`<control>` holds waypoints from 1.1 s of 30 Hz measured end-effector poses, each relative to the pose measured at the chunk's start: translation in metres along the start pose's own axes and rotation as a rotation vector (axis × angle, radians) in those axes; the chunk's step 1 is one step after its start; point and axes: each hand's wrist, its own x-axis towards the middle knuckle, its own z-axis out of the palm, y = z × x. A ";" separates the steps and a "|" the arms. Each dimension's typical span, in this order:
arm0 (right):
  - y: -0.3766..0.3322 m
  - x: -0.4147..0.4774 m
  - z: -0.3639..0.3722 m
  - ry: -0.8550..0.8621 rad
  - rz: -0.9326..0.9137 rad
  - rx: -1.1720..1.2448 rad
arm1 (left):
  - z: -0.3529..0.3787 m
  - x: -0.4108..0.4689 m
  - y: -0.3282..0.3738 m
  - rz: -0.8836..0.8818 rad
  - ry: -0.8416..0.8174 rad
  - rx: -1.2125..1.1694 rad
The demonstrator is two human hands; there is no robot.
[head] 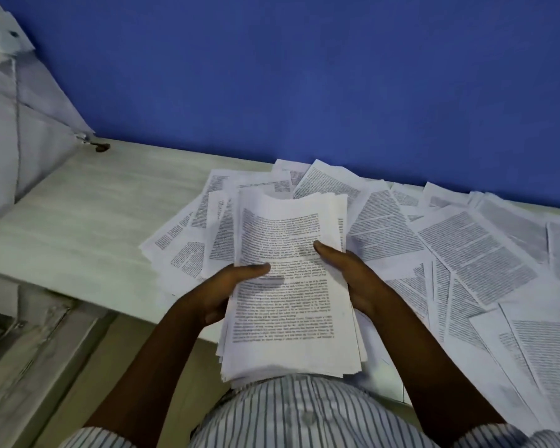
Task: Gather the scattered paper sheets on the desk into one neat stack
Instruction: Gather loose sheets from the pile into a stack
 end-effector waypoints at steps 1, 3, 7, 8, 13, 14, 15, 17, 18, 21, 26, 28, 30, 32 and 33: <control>0.000 0.002 -0.002 0.004 0.001 0.014 | -0.003 0.001 0.000 -0.003 -0.003 -0.016; 0.002 0.005 -0.011 -0.004 0.011 0.091 | -0.014 0.002 -0.007 -0.019 0.010 -0.135; 0.009 0.007 -0.016 0.026 0.038 0.148 | -0.014 0.006 -0.037 0.033 0.110 -0.176; 0.013 0.008 -0.014 0.040 0.042 0.125 | -0.009 0.005 -0.046 0.050 0.137 -0.130; 0.015 0.013 -0.019 0.123 0.009 0.099 | -0.010 -0.004 -0.054 0.080 0.103 0.021; 0.012 0.013 -0.019 0.114 0.018 0.101 | -0.016 -0.002 -0.049 0.077 0.084 0.026; 0.010 0.013 -0.019 0.096 0.027 0.103 | -0.021 0.002 -0.042 0.068 0.075 0.015; 0.008 0.014 -0.015 0.066 0.042 0.105 | -0.028 0.011 -0.025 0.052 0.085 -0.082; 0.007 0.016 -0.012 0.043 0.050 0.097 | -0.030 0.016 -0.016 0.051 0.100 -0.122; -0.004 0.022 -0.008 0.014 0.050 0.117 | -0.030 0.025 0.000 0.090 0.086 -0.088; -0.027 0.039 -0.006 0.064 0.088 0.179 | -0.033 0.029 -0.009 0.099 -0.058 0.130; -0.026 0.041 0.000 0.025 0.088 0.145 | -0.036 0.026 -0.009 0.095 -0.052 0.094; -0.025 0.041 0.003 -0.029 0.099 0.126 | -0.037 0.022 -0.005 0.077 -0.002 -0.045; -0.022 0.042 0.004 -0.037 0.101 0.120 | -0.034 0.021 -0.002 0.062 0.077 -0.164; -0.019 0.042 0.005 -0.032 0.103 0.108 | -0.031 0.021 -0.003 0.063 0.115 -0.161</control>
